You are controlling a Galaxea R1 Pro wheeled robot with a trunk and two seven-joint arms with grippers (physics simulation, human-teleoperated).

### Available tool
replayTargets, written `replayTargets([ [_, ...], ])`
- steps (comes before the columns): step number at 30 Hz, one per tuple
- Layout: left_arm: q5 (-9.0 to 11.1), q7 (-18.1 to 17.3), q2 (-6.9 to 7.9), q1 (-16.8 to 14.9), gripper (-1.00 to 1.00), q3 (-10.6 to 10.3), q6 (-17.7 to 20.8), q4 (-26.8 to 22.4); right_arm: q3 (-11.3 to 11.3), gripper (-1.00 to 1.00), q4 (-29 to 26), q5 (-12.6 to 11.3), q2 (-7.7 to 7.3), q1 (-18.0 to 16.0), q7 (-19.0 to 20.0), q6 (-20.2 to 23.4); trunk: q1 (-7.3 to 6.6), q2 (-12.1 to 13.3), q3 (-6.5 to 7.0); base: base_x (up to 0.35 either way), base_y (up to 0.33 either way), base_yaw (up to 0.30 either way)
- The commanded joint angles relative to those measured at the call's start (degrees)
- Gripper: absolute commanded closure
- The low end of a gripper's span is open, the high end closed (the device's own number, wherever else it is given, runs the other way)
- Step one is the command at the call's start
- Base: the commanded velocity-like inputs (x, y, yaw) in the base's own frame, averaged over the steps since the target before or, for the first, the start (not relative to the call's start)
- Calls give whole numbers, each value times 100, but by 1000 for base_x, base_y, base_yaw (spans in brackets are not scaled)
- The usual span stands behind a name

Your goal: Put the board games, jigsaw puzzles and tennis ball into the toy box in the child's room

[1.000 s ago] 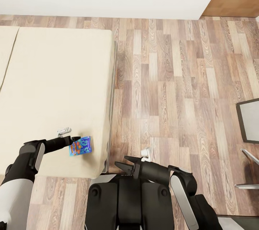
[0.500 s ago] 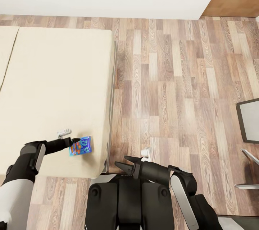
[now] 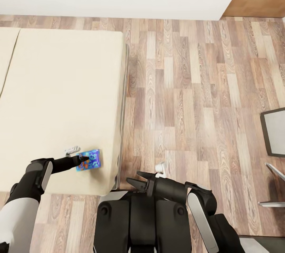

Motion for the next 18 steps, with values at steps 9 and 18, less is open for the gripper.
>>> replayTargets([
  [9,-44,-35,-20,-3,-100,8,-27,33,-4,-100,-2,-20,2,-1,0,34,3,-9,-39,0,0,0],
  [18,-29,-46,-35,-3,-100,13,-106,41,-3,-100,-2,-20,2,1,18,34,3,-9,-65,0,0,0],
])
